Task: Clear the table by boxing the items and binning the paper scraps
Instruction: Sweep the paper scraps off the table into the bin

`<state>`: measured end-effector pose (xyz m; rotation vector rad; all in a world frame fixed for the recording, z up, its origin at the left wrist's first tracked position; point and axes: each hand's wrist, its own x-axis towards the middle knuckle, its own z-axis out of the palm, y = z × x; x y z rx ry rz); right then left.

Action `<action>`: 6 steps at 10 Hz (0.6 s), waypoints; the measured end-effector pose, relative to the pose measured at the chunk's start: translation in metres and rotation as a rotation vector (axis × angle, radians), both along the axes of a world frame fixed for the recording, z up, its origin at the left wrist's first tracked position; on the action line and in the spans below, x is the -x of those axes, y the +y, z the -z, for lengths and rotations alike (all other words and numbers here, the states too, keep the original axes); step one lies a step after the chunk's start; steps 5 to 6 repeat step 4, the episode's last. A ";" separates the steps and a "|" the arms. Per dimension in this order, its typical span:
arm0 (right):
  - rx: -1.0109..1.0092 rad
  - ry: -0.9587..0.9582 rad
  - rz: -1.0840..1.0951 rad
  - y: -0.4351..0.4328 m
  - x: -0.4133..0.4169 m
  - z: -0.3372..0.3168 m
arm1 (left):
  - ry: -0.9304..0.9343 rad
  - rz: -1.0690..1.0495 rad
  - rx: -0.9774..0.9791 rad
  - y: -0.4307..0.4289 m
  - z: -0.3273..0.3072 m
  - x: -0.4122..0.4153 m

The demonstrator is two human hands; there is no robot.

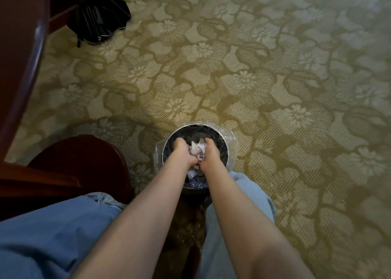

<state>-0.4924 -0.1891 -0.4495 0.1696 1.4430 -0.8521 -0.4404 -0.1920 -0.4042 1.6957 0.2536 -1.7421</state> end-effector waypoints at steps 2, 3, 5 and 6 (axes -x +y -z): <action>-0.026 -0.034 0.001 0.005 0.007 -0.011 | 0.030 0.022 0.032 0.009 -0.012 -0.002; 0.011 -0.054 0.003 0.011 0.008 -0.022 | 0.028 0.047 0.036 0.010 -0.014 -0.010; 0.044 -0.021 -0.083 0.019 0.010 -0.031 | -0.008 0.086 0.078 0.013 -0.018 -0.019; 0.044 -0.021 -0.083 0.019 0.010 -0.031 | -0.008 0.086 0.078 0.013 -0.018 -0.019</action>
